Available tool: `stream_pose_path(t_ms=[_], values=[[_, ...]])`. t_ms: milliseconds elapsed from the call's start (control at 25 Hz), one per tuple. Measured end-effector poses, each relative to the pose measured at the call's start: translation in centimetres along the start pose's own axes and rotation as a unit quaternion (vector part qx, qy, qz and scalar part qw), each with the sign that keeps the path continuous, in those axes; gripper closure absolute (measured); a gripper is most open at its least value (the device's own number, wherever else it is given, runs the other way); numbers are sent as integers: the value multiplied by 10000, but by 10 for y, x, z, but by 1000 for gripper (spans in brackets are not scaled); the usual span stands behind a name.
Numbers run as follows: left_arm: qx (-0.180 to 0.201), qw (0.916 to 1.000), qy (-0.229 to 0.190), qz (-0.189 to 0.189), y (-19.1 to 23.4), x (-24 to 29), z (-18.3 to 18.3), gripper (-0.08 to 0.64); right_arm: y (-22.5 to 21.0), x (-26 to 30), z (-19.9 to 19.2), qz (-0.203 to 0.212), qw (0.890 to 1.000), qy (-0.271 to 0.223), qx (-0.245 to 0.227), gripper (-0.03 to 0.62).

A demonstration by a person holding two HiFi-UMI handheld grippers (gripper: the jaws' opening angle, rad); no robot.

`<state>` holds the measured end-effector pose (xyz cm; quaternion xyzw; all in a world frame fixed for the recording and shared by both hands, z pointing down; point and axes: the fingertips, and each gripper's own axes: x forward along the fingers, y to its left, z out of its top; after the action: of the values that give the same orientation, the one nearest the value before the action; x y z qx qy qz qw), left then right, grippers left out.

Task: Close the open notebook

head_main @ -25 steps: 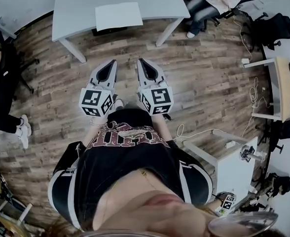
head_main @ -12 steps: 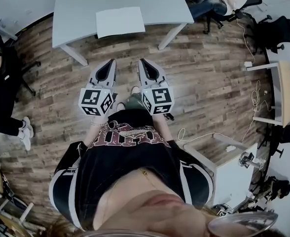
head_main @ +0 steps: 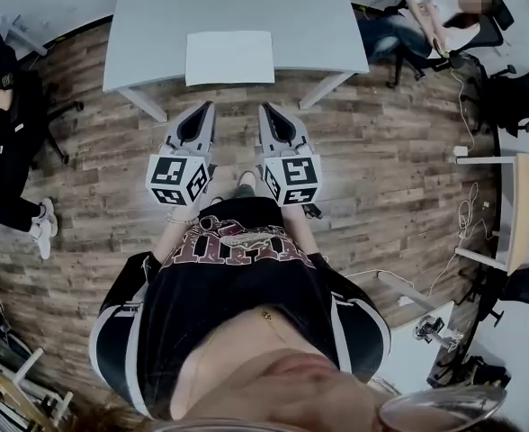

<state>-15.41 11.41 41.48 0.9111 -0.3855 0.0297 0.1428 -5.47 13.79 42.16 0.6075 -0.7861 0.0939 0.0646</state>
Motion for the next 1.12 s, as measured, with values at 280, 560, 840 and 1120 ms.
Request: stream_pose_path(t_ms=[280, 560, 840, 1120], values=[[-86, 9997, 43, 221, -3, 30, -4, 522, -30, 13, -1, 206, 9998, 69, 16, 574], [-165, 9994, 74, 307, -19, 48, -13, 522, -58, 11, -8, 351, 9993, 98, 33, 574], [-124, 9992, 157, 333, -23, 60, -18, 522, -72, 12, -10, 337, 9994, 110, 22, 574], [-128, 9994, 197, 236, -15, 92, -13, 522, -91, 31, -10, 246, 9996, 147, 74, 572]])
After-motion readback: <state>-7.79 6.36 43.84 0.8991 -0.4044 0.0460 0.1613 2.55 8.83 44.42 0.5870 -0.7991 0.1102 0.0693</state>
